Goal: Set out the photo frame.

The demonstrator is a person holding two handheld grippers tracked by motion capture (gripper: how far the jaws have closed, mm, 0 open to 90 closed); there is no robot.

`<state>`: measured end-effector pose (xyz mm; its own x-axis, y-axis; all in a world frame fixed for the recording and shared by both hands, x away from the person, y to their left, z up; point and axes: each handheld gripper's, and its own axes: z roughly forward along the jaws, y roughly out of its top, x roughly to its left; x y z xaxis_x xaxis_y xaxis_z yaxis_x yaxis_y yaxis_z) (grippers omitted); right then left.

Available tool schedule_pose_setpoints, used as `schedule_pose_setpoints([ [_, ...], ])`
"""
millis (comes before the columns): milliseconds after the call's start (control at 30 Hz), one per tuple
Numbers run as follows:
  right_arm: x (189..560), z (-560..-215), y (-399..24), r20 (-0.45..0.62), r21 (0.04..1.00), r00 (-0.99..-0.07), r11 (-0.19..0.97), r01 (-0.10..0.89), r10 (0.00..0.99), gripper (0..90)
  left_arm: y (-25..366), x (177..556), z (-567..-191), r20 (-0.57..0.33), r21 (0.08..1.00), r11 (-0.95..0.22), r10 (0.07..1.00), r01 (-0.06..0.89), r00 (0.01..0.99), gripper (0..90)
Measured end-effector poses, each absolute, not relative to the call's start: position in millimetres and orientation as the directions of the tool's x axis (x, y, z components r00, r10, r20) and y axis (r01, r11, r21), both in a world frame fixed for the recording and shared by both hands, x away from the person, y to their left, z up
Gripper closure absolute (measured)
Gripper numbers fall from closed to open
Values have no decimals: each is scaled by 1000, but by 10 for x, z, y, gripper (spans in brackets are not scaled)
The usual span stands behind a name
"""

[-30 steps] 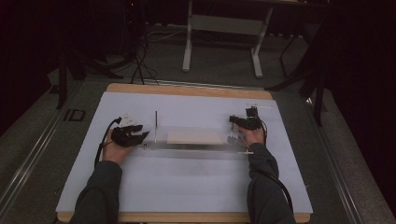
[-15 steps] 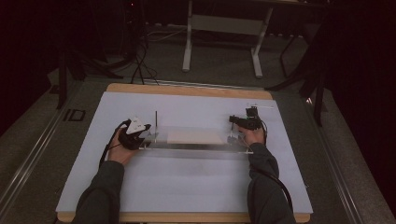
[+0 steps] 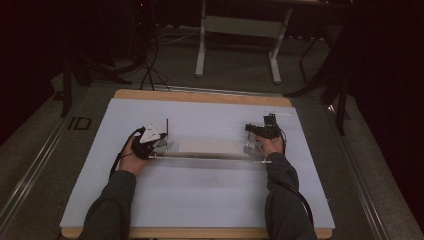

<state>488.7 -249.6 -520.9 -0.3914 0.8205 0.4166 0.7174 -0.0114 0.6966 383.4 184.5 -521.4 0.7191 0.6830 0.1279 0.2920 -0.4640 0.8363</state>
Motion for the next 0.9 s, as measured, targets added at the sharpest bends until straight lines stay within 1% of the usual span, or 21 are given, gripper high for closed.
schedule_pose_setpoints([
  [233,4902,-5212,-2504,431,689,-389,-18,725,814,848,1848,3853,-5198,110,836,-456,685,306,721,514],
  [367,4908,-5194,-2495,410,689,-400,9,724,820,849,1854,3865,-5190,104,833,-458,681,310,725,517],
  [400,4911,-5175,-2479,388,690,-405,31,723,828,848,1856,3871,-5186,100,832,-458,679,313,727,517],
  [633,4923,-5172,-2482,383,688,-414,44,724,826,844,1862,3889,-5172,88,830,-455,678,322,730,520],
  [767,4925,-5168,-2484,374,688,-417,54,724,828,822,1864,3904,-5160,81,827,-456,675,328,733,522],
  [800,4915,-5161,-2487,361,687,-420,68,724,833,794,1864,3906,-5158,79,827,-455,674,330,734,522],
  [900,4902,-5161,-2496,345,690,-434,88,718,832,779,1866,3910,-5155,77,826,-456,674,332,735,522],
])
